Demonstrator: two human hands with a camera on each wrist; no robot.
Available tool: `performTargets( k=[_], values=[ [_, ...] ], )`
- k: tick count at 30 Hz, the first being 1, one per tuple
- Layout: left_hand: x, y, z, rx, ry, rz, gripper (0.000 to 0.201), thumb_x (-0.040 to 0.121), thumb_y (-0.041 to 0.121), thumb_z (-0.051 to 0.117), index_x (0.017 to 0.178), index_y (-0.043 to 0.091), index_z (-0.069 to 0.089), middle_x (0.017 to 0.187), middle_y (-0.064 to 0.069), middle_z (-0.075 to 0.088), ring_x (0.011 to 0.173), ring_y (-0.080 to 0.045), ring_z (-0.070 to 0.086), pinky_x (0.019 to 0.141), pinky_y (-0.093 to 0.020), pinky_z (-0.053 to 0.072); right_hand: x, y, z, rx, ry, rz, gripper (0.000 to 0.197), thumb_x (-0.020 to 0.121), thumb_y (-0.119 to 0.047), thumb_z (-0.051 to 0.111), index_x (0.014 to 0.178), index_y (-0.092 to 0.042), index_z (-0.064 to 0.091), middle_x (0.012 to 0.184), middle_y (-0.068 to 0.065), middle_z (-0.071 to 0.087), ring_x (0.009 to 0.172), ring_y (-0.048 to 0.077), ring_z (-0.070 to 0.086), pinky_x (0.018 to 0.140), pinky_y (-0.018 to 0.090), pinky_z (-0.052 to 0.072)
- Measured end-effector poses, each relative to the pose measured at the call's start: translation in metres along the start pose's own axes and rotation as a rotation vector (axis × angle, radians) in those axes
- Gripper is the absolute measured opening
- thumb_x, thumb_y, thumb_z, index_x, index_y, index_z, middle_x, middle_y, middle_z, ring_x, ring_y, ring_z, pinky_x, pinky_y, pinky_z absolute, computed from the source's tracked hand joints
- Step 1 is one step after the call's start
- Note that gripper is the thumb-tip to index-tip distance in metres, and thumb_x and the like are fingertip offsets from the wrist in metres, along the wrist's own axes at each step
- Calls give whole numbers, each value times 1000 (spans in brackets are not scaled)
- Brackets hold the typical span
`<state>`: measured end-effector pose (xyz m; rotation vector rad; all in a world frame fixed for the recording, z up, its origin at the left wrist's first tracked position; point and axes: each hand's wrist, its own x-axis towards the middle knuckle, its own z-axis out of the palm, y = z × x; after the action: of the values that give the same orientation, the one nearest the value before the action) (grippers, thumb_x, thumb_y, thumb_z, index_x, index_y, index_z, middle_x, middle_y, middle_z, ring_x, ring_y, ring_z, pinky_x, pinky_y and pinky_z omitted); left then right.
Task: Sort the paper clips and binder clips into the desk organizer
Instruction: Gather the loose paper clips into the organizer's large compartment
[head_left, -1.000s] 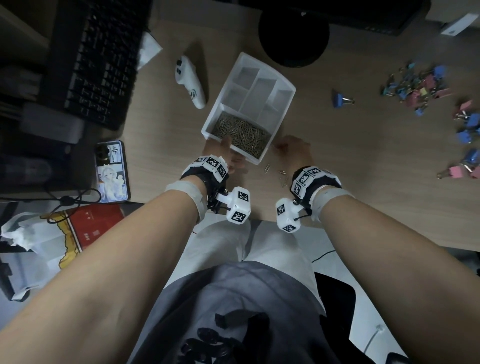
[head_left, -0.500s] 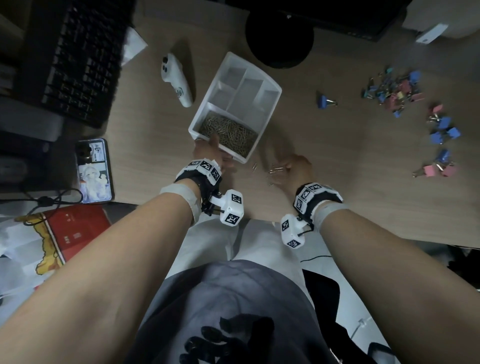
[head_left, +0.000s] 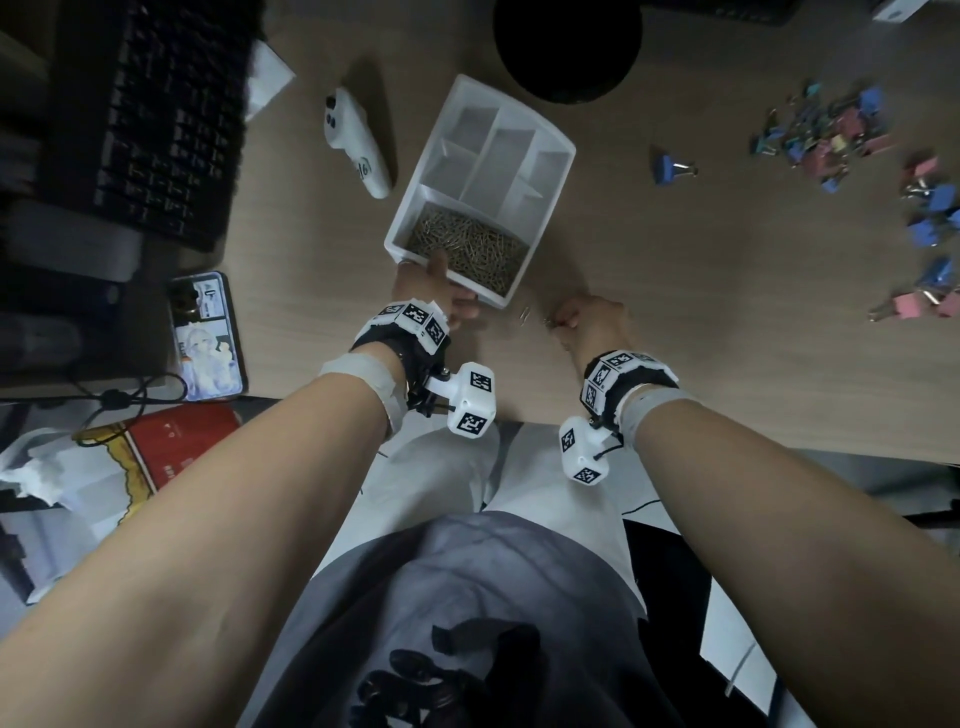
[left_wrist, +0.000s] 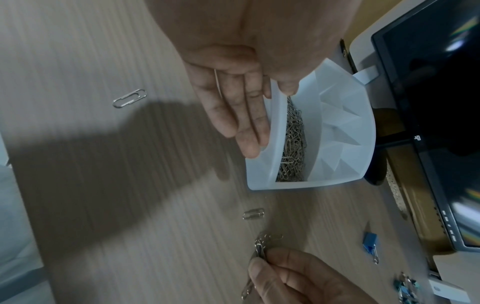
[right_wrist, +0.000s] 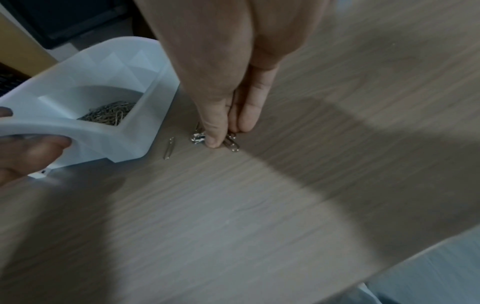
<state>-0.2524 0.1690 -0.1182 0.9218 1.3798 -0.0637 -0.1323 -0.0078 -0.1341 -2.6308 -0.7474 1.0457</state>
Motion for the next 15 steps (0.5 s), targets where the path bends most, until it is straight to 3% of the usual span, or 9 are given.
performTargets(
  k=[3, 6, 12, 15],
  values=[
    [-3, 1, 2, -24, -2, -3, 42, 105, 40, 30, 119, 3, 43, 80, -11, 68, 44, -19, 67, 53, -26, 44, 5, -2, 1, -35, -20, 20, 11, 87, -26, 69, 97, -24, 75, 103, 11, 72, 96, 35, 67, 88, 39, 56],
    [-5, 2, 2, -37, -4, 4, 36, 106, 38, 29, 115, 6, 42, 83, -13, 67, 43, -19, 66, 48, -22, 43, 8, -2, 4, -116, -49, 17, 19, 93, -17, 61, 109, -12, 70, 114, 16, 67, 105, 36, 62, 90, 34, 51],
    [-6, 2, 3, -29, 28, 0, 35, 107, 38, 24, 116, 10, 43, 80, -11, 67, 40, -17, 65, 53, -23, 41, 4, -7, 4, -112, 1, 3, 11, 88, -26, 63, 96, -22, 69, 97, 13, 70, 87, 36, 66, 80, 39, 57],
    [-5, 1, 3, -5, 40, 27, 39, 105, 39, 30, 114, 4, 43, 76, -10, 69, 43, -17, 66, 47, -21, 44, 4, -7, 2, -33, 7, 1, 11, 83, -28, 60, 89, -25, 69, 93, 9, 71, 82, 35, 66, 77, 38, 58]
  ],
)
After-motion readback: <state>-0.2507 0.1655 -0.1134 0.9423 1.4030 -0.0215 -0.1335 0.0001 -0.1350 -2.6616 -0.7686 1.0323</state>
